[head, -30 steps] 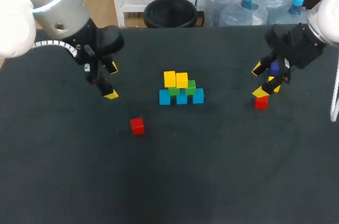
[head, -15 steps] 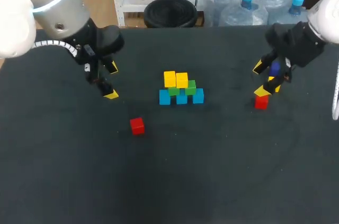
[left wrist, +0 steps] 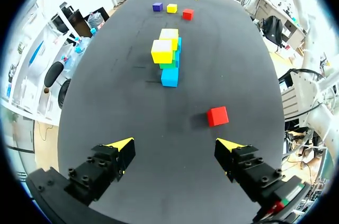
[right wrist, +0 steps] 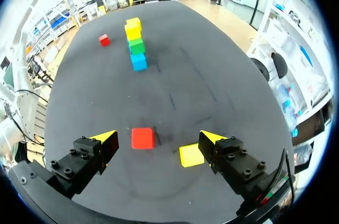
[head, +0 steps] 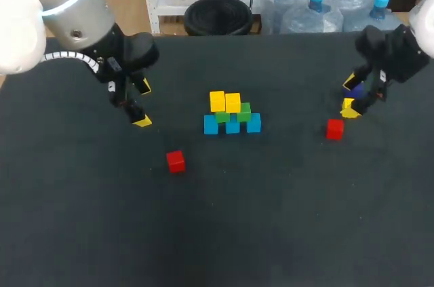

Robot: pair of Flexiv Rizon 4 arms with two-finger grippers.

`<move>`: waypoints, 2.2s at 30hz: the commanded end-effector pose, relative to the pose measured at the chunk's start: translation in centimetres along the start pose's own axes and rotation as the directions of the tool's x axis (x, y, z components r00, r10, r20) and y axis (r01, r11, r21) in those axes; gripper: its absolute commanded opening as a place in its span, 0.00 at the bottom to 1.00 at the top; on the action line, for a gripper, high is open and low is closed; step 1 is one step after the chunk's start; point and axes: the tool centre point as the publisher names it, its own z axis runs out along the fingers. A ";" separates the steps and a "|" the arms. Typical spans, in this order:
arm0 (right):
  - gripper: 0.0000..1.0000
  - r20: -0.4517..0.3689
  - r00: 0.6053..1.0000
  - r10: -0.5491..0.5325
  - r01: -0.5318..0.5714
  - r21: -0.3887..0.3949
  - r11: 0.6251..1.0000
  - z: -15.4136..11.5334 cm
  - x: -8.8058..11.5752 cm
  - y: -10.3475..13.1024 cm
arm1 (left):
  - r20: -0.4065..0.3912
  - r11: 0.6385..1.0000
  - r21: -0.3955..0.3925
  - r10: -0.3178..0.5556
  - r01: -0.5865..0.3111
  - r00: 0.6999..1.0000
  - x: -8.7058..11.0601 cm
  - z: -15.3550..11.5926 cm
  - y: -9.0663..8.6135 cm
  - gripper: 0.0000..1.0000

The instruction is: Place the blue cubes, place green cubes on the blue cubes, place the yellow cubes on the green cubes, then place the red cubes on the yellow cubes, and place purple cube on the red cubes.

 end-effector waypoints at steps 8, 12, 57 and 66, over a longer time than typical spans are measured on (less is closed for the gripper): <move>1.00 -0.014 1.000 0.003 -0.003 -0.005 1.000 0.6 2.7 -1.4 | 0.002 1.000 0.001 0.002 -0.002 1.000 0.1 0.0 0.0 1.00; 1.00 -0.039 0.998 -0.042 0.040 -0.037 0.998 1.3 3.2 -1.9 | 0.002 1.000 0.001 0.002 -0.002 1.000 0.1 0.0 0.0 1.00; 0.84 -0.041 0.992 -0.116 0.111 -0.105 0.988 3.2 4.3 -4.0 | 0.002 1.000 0.001 0.002 -0.002 1.000 0.1 0.0 0.0 1.00; 0.64 -0.038 0.993 -0.116 0.112 -0.099 0.989 3.3 4.3 -4.2 | 0.002 1.000 0.001 0.002 -0.002 1.000 0.1 0.0 0.0 1.00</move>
